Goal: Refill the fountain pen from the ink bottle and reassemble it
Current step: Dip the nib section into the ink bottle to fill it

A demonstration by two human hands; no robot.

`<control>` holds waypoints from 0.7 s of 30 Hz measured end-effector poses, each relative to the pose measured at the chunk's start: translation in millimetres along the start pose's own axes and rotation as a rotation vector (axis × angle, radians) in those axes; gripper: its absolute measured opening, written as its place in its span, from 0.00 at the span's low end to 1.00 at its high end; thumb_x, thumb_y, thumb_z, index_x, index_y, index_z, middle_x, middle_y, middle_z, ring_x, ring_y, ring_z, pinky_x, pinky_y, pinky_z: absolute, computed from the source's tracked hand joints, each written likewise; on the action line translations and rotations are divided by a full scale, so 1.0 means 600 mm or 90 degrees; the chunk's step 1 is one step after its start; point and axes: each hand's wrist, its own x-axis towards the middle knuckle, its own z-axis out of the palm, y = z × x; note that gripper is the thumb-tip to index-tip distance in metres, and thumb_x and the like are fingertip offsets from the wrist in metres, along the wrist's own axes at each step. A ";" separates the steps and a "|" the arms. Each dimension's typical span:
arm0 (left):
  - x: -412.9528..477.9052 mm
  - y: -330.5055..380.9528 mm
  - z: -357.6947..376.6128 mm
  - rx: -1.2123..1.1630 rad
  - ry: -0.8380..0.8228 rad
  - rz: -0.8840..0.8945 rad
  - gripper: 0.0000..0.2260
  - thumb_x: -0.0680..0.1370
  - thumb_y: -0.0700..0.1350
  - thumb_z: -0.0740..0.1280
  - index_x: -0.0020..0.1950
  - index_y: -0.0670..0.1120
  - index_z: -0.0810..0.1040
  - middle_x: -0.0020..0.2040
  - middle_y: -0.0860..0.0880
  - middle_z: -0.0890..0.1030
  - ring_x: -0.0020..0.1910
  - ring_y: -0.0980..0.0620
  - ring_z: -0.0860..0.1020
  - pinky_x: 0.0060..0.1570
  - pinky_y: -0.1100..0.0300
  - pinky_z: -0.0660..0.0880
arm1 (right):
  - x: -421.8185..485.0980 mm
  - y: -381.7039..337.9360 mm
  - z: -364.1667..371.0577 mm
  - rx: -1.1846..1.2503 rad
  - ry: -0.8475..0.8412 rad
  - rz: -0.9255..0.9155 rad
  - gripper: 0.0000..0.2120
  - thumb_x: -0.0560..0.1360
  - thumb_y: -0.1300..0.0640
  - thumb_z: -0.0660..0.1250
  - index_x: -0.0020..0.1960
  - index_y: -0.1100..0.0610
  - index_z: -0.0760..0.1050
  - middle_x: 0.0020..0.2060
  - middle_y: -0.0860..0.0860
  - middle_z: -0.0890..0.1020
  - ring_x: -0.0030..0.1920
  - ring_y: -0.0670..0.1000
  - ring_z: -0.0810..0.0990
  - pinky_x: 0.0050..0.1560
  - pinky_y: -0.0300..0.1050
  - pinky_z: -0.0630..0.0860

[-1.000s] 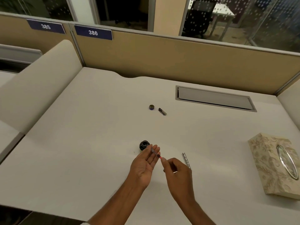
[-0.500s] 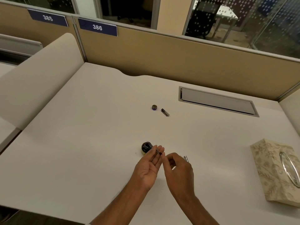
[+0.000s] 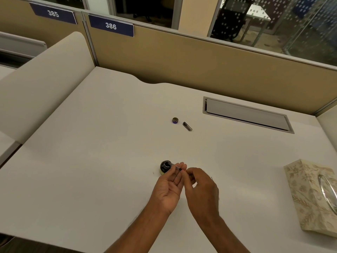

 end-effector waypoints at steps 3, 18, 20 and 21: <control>-0.004 0.002 0.006 -0.017 -0.009 0.002 0.10 0.81 0.37 0.66 0.60 0.33 0.80 0.48 0.38 0.88 0.44 0.44 0.88 0.39 0.52 0.86 | 0.005 0.002 0.004 0.020 -0.003 -0.025 0.03 0.79 0.56 0.69 0.51 0.49 0.81 0.41 0.41 0.82 0.42 0.43 0.81 0.42 0.33 0.77; -0.001 0.009 0.006 -0.065 -0.017 -0.010 0.09 0.81 0.37 0.66 0.56 0.34 0.81 0.49 0.37 0.87 0.44 0.44 0.88 0.41 0.52 0.86 | 0.023 0.011 0.013 0.072 -0.038 -0.119 0.12 0.78 0.67 0.67 0.57 0.55 0.82 0.48 0.44 0.83 0.52 0.44 0.81 0.55 0.38 0.78; 0.000 0.010 0.005 -0.075 -0.020 -0.012 0.09 0.82 0.37 0.65 0.56 0.34 0.81 0.49 0.36 0.87 0.44 0.43 0.88 0.41 0.52 0.86 | 0.026 0.011 0.014 0.069 -0.044 -0.121 0.12 0.78 0.68 0.67 0.57 0.56 0.82 0.49 0.45 0.83 0.52 0.45 0.81 0.55 0.38 0.78; 0.001 0.010 0.005 -0.079 -0.020 -0.013 0.08 0.82 0.37 0.65 0.56 0.34 0.81 0.49 0.36 0.87 0.44 0.43 0.88 0.40 0.52 0.86 | 0.027 0.011 0.015 0.068 -0.046 -0.119 0.12 0.78 0.69 0.66 0.57 0.56 0.82 0.49 0.45 0.83 0.52 0.44 0.81 0.55 0.38 0.78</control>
